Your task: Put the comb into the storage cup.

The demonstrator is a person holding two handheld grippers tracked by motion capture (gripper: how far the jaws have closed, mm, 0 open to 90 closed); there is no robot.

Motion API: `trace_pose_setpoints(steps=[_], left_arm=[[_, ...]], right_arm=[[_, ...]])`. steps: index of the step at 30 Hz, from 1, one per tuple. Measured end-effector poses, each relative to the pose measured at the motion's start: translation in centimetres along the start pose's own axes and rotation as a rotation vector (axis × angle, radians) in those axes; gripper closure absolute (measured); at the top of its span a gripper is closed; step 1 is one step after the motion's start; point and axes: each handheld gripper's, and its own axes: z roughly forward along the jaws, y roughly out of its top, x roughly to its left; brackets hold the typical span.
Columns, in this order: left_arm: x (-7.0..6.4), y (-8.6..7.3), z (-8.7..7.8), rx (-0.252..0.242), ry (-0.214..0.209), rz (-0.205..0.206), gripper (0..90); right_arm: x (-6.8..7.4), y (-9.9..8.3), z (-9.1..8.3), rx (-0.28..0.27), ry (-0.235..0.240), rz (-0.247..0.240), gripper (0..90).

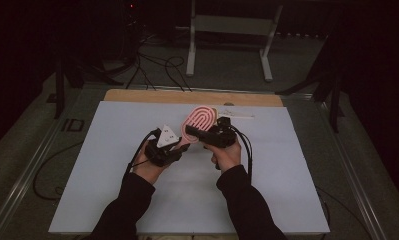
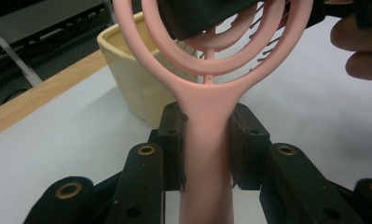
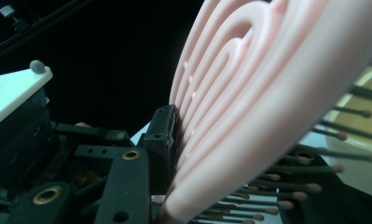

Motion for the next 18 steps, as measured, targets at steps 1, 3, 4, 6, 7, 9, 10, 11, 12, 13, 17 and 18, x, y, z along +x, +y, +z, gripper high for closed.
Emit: trace_pose_setpoints(steps=[1, 3, 4, 6, 7, 9, 10, 11, 12, 13, 17, 18], left_arm=[[0.01, -0.04, 0.04, 0.002, 0.001, 0.002, 70.1], [0.01, -0.11, 0.11, 0.003, -0.002, -0.003, 70.1], [0.01, -0.10, 0.10, 0.003, -0.002, -0.003, 70.1], [0.01, -0.09, 0.08, 0.003, -0.001, -0.003, 70.0], [0.01, -0.10, 0.09, 0.003, -0.002, -0.003, 70.0], [0.02, -0.17, 0.21, 0.009, -0.004, -0.004, 70.0], [0.02, -0.23, 0.31, 0.011, -0.005, -0.011, 70.0], [0.06, -0.26, 0.36, 0.013, -0.006, -0.007, 69.9], [0.06, -0.29, 0.43, 0.013, -0.007, -0.010, 69.9], [0.06, -0.30, 0.45, 0.013, -0.006, -0.012, 69.8], [0.16, -0.31, 0.35, 0.005, -0.003, -0.018, 69.2], [0.23, -0.35, 0.36, 0.001, 0.005, -0.020, 68.8]], right_arm=[[0.00, -0.03, 0.02, 0.011, 0.004, 0.007, 60.4], [-0.01, -0.08, 0.08, 0.018, 0.002, 0.020, 61.1], [-0.02, -0.09, 0.08, 0.020, 0.003, 0.028, 61.4], [-0.06, -0.11, 0.09, 0.017, 0.011, 0.046, 61.9], [-0.05, -0.10, 0.09, 0.018, 0.016, 0.056, 62.1], [-0.01, -0.05, 0.07, 0.032, 0.017, 0.065, 62.5], [-0.02, -0.06, 0.10, 0.035, 0.015, 0.063, 62.6], [-0.01, -0.08, 0.11, 0.039, 0.009, 0.062, 62.7], [0.00, -0.10, 0.11, 0.042, 0.007, 0.062, 62.8], [0.02, -0.14, 0.14, 0.039, 0.003, 0.061, 62.8], [0.17, -0.08, 0.20, 0.026, 0.006, 0.066, 63.0], [0.18, -0.07, 0.21, 0.024, 0.006, 0.064, 63.1]])
